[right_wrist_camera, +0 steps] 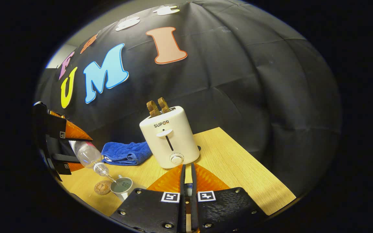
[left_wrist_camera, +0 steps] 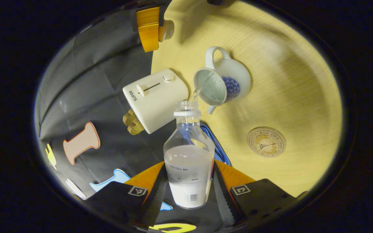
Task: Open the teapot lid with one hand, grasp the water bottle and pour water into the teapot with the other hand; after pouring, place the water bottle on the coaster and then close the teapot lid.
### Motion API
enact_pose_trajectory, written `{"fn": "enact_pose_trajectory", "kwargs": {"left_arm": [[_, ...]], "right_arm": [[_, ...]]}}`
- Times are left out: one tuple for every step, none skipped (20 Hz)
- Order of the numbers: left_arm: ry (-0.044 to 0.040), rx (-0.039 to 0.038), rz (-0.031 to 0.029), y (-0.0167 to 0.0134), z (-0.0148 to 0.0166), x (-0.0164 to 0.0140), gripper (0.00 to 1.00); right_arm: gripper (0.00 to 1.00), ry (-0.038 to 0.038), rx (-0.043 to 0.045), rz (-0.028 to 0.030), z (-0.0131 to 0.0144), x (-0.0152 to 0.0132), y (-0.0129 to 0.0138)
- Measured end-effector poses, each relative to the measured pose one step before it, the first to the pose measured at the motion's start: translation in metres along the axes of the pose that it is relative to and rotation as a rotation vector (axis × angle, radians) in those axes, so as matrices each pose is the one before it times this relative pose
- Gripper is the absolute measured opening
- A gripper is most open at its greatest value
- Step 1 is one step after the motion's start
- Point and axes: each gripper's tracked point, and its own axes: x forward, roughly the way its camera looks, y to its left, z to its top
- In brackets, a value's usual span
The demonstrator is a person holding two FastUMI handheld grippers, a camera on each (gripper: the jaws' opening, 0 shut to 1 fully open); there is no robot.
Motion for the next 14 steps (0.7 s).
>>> {"fn": "enact_pose_trajectory", "kwargs": {"left_arm": [[0.00426,0.00966,0.00224,0.00056,-0.00062,0.00032,0.85],[0.00172,0.00791,0.00168,-0.00138,0.00019,0.00066,0.85],[0.00177,0.00713,0.00307,0.0006,-0.00005,-0.00044,0.86],[0.00012,0.00539,0.00367,-0.00055,0.0004,0.00075,0.86],[0.00249,0.00861,0.00509,0.00042,-0.00103,0.00046,0.86],[0.00303,0.00807,0.00401,-0.00028,0.00015,-0.00004,0.86],[0.00337,0.01277,0.00565,-0.00014,-0.00089,0.00085,0.86],[0.00391,0.01267,0.00683,0.0009,-0.00098,0.00068,0.86],[0.00262,0.00898,0.00514,0.0014,-0.00123,0.00015,0.85],[0.00243,0.00543,-0.00136,-0.00066,0.00049,-0.00013,0.86],[0.00429,0.00558,0.00387,0.00145,-0.00098,-0.00002,0.86],[0.00129,0.00605,0.00096,0.0003,-0.00001,0.00018,0.86],[0.00205,0.00695,0.00606,0.00147,-0.0006,-0.00039,0.86],[0.00139,0.00771,0.00331,0.00134,0.00068,0.00048,0.86]], "right_arm": [[0.06,0.00027,0.00058,-0.00123,0.00047,0.00004,0.00029],[0.06,-0.00006,0.00079,0.00155,-0.00062,0.00004,0.00043],[0.06,-0.00044,0.0001,-0.00056,0.00082,-0.00067,-0.00073],[0.06,-0.00142,-0.00109,-0.00029,-0.00027,-0.00025,0.00052],[0.06,-0.00082,-0.00104,-0.00069,0.00128,-0.00002,-0.0001],[0.06,0.00003,-0.00105,-0.001,-0.00069,-0.0003,0.0001],[0.06,0.00042,0.0,0.00167,0.00033,-0.00006,0.00059],[0.06,0.00097,-0.00147,-0.00001,-0.00085,-0.00062,-0.0014],[0.06,-0.00025,-0.00064,0.00096,0.00042,-0.00013,0.00093],[0.06,0.00106,-0.00096,0.00009,-0.00069,-0.00015,-0.00007],[0.06,-0.00099,-0.0015,-0.00058,0.0004,0.00102,-0.00034],[0.06,-0.00074,-0.00086,-0.00027,0.00097,-0.00031,0.00142],[0.06,-0.00047,-0.00225,0.00006,0.00065,-0.00007,0.00033],[0.06,0.00003,-0.00291,-0.00153,-0.001,-0.00002,-0.00039]]}}
